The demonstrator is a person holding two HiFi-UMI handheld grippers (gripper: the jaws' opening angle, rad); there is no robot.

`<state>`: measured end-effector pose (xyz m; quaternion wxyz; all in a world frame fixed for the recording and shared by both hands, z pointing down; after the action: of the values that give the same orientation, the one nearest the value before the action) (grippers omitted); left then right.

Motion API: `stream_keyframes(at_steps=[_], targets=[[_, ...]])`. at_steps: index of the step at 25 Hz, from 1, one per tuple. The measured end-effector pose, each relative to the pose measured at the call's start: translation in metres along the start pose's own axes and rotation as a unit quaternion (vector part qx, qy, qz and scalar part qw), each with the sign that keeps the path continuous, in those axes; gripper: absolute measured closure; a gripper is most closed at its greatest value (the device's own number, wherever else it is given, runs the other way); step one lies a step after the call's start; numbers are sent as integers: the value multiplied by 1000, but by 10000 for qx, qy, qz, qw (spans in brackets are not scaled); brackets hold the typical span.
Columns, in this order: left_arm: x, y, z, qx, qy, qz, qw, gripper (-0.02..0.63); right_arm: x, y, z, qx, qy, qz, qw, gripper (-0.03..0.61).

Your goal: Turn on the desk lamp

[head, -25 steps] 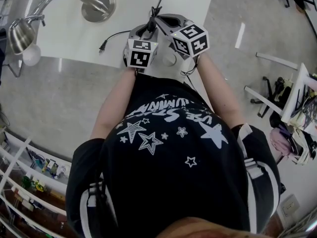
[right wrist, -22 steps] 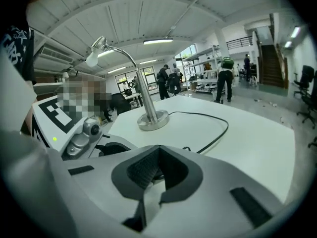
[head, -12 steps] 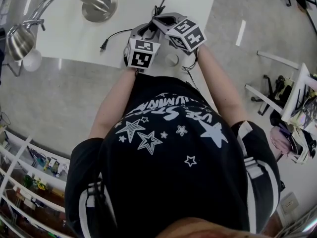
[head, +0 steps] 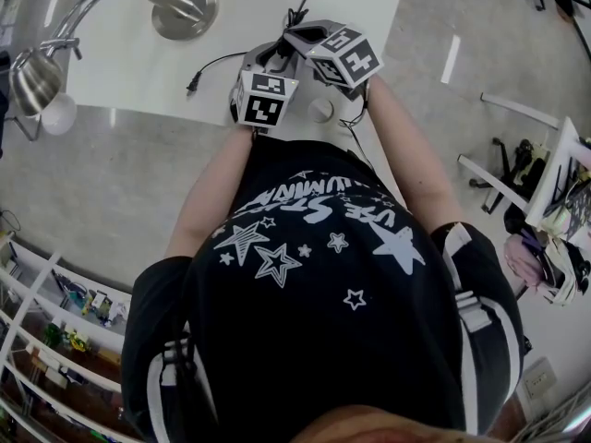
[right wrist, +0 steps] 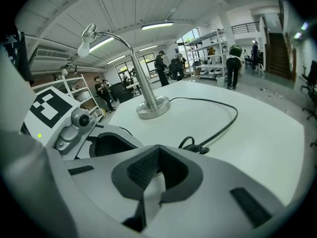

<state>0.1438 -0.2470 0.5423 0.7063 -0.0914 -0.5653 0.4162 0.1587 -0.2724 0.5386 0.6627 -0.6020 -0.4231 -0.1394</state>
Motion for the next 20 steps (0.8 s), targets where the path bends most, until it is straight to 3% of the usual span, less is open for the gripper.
stream_keyframes(at_steps=[12,20], targets=[[1,0,0,142,121,72,9998,466,0,-1,-1,176,-223,-77,9996,574],[6,10,-1,466,-227,150,9985,465,-10,8,-5,528,-616,-265,9964,574]])
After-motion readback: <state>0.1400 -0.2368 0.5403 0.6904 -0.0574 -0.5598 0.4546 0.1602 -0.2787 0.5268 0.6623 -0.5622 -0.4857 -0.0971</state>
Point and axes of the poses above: the fingertips, and each gripper's own axes: y backward along the fingers, z to its left, x out of its underside, the point moved 2 cm from there along y, backward along the fingers, and after that the axes turned 14 degrees about y, right-handed, at the moved point
